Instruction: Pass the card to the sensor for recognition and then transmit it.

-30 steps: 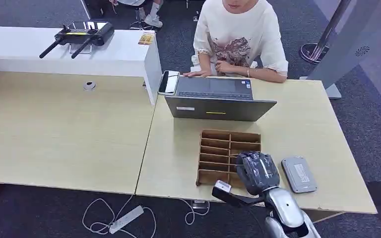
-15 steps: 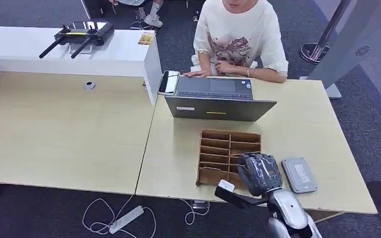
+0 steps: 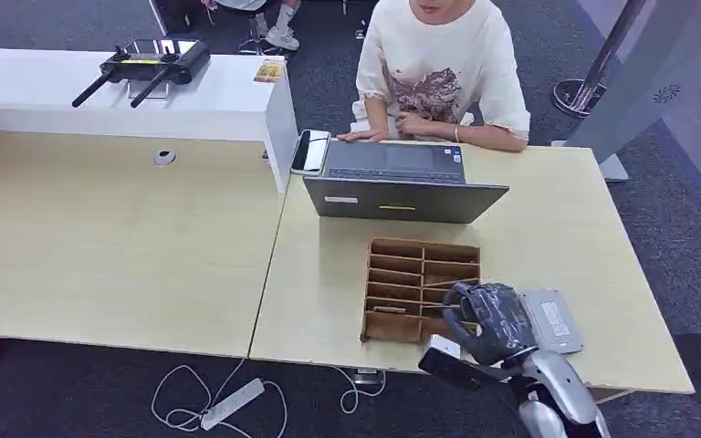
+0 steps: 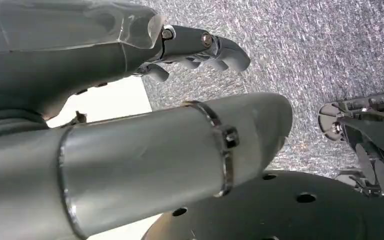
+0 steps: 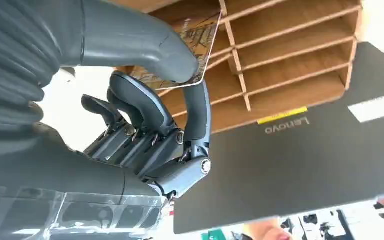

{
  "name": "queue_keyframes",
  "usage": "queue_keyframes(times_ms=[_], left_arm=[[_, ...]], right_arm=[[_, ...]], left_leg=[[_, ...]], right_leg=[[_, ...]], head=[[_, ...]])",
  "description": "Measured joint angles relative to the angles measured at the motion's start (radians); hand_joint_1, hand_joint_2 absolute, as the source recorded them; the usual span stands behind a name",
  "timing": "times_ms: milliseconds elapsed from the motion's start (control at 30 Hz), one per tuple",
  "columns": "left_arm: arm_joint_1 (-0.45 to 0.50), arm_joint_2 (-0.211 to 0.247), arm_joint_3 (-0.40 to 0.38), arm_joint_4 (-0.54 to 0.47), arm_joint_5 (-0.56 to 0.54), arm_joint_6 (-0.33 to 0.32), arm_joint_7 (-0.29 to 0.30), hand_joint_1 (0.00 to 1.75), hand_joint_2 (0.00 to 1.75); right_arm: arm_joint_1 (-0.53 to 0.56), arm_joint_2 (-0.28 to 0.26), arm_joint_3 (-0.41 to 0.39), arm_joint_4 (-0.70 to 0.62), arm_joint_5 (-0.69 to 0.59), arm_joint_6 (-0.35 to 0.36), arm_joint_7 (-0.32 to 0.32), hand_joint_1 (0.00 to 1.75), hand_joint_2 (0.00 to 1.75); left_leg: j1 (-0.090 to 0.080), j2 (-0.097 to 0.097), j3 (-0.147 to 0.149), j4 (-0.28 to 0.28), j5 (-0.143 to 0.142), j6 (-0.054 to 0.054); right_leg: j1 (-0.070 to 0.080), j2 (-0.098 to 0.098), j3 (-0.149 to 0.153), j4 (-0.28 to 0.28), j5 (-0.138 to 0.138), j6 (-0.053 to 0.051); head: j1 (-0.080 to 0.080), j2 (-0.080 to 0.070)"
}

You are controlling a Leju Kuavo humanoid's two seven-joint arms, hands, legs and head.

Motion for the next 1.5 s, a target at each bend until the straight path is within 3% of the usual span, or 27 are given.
queue_keyframes(times_ms=[833,1033,1200,1500], left_arm=[[0.0,0.002,0.0,0.0,-0.018,-0.006,-0.003,0.0,0.0],[-0.001,0.002,0.0,0.0,-0.024,-0.006,-0.005,0.0,0.0],[-0.002,0.002,-0.003,0.0,-0.035,-0.007,-0.005,0.0,0.0],[-0.006,0.002,-0.021,0.0,-0.058,-0.015,-0.013,0.0,0.0]], right_arm=[[0.002,-0.059,-0.039,-0.106,-0.2,0.046,-0.126,1.75,1.75],[-0.012,-0.06,-0.077,-0.153,-0.288,0.039,-0.2,1.75,1.75],[-0.069,-0.057,-0.081,-0.163,-0.272,0.016,-0.235,1.75,1.75],[-0.285,-0.027,-0.048,-0.118,-0.192,-0.058,-0.203,1.75,1.75]], left_leg=[[0.0,0.0,0.0,0.0,0.0,0.0],[0.0,0.0,0.0,0.0,0.0,0.0],[0.0,0.0,0.0,0.0,0.0,0.0],[0.0,0.0,0.0,0.0,0.001,0.0]], right_leg=[[0.0,0.0,0.0,0.0,0.0,0.0],[0.0,0.0,0.0,0.0,0.0,0.0],[0.0,0.0,0.0,0.0,0.0,0.0],[0.0,0.0,0.0,0.001,0.001,0.0]], head=[[0.0,0.0],[0.0,0.0],[0.0,0.0],[0.0,0.0]])
